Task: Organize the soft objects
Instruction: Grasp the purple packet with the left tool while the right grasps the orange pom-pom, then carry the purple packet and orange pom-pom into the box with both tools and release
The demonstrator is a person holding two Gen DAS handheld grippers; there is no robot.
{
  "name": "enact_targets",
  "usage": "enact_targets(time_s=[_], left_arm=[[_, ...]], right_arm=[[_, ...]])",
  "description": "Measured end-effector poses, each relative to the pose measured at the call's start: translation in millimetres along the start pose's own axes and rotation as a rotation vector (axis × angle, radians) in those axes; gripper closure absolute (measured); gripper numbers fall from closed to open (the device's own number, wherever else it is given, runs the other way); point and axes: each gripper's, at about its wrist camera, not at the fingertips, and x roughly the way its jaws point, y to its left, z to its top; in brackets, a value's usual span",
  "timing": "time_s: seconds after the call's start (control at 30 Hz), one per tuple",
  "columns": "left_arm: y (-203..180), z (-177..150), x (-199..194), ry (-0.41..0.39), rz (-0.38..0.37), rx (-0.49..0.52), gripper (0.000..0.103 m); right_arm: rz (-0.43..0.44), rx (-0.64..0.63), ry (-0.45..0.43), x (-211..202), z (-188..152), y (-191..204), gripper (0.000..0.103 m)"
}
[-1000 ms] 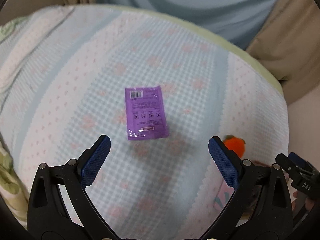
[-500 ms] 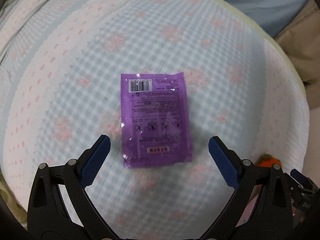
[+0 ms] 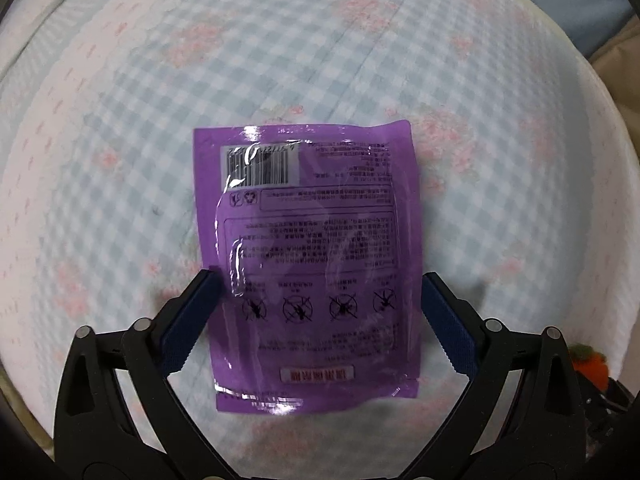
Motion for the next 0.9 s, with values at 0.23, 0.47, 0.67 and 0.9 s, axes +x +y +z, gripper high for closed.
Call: enact_targets(time_s=[0.23,0.47,0.67,0.9], left_arm=[[-7,3,13,-0.007,0.041,0.028,0.002],[2,-2,9,-0.007,0.023,0.012,0.028],[34,-3,-6,-0.028,0.006,-0.049,0.070],[57,-1,-27,-0.045,-0.016,-0.051,0.083]], right_arm=[[-0.024,0.015,0.037,21,-4,-5,0.058],[-0.048,0.012,0.021,22,-5,-5,0.071],[-0.017,0.009,0.017,19,-8,1,0.077],[0.015,-0.012,-0.027,-2,-11,19,0.080]])
